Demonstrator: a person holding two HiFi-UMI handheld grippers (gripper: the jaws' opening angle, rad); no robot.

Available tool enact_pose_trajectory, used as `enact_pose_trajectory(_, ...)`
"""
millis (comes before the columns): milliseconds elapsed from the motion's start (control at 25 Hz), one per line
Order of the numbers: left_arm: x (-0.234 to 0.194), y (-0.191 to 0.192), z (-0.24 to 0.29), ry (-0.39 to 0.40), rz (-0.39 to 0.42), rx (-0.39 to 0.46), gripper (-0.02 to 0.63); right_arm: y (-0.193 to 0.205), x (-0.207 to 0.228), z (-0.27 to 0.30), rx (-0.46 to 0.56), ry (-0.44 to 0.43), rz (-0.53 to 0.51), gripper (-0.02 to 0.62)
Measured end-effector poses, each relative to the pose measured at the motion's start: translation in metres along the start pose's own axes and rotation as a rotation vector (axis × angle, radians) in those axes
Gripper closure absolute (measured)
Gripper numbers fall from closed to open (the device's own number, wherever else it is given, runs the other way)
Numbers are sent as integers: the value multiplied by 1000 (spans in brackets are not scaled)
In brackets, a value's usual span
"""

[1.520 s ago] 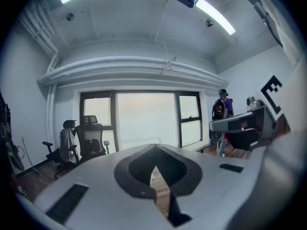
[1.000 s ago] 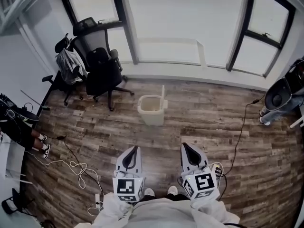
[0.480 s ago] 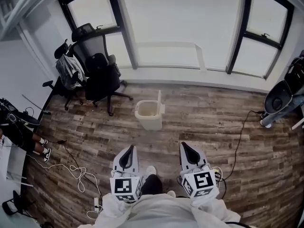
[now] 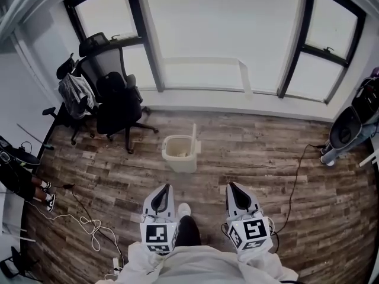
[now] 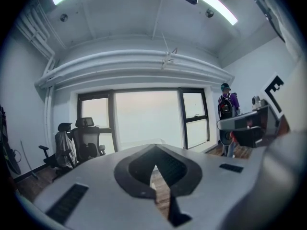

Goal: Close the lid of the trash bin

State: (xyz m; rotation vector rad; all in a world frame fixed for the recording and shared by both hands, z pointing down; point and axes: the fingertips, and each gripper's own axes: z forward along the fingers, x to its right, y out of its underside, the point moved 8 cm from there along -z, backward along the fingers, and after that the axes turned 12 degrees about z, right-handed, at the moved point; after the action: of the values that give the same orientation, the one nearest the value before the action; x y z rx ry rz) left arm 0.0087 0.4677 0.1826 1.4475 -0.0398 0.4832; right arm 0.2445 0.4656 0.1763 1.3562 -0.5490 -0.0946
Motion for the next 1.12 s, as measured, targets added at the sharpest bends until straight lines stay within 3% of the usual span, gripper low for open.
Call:
enact_pose_trajectory(600,-146,36,180,50,-24,-53,601,-12,-6,232,-86,34,18,572)
enact_pose_trajectory(1120,-227,80,263,102,-65,-107,601,-2,-6,344,-142,105,23,572)
